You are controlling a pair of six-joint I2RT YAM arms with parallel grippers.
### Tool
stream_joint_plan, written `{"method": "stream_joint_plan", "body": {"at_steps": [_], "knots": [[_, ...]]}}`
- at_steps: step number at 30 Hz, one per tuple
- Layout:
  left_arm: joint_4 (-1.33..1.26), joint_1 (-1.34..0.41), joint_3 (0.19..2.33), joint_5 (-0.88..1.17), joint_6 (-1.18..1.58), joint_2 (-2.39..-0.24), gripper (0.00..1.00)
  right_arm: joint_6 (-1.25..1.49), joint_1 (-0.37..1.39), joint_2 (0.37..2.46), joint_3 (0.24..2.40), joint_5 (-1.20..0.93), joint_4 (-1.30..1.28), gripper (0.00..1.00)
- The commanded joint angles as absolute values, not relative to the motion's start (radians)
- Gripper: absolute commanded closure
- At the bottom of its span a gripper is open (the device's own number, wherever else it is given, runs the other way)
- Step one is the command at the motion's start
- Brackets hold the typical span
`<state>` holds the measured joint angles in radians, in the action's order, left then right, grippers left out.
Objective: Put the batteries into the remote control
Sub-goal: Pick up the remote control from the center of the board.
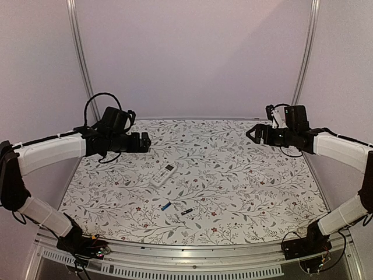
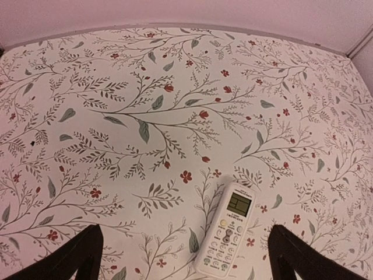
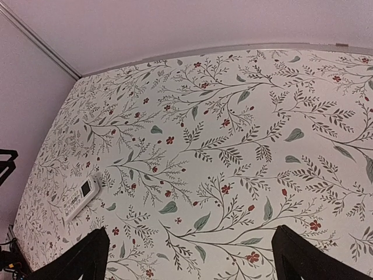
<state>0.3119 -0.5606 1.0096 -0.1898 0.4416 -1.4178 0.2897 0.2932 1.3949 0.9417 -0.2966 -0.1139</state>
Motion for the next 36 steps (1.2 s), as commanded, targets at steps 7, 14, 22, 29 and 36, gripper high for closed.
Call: {"method": "stream_joint_plan", "body": {"at_steps": [7,14,22,29,36], "knots": [[0.345,-0.667,0.988,-0.206,0.331,-1.477,0.0,0.243,0.321,1.395,0.888,-0.354,-0.106,0.01],[0.414,-0.735,1.056,-0.223,0.277,-1.615,0.01,0.243,0.324,1.411,0.871,-0.403,-0.102,0.01],[0.448,-0.793,1.147,-0.219,0.248,-1.782,0.0,0.237,0.325,1.414,0.861,-0.437,-0.093,0.01],[0.481,-0.802,1.2,-0.249,0.242,-1.885,0.06,0.234,0.326,1.42,0.856,-0.477,-0.071,0.01],[0.483,-0.802,1.209,-0.251,0.245,-1.942,0.18,0.227,0.327,1.438,0.852,-0.534,-0.041,0.02]]}}
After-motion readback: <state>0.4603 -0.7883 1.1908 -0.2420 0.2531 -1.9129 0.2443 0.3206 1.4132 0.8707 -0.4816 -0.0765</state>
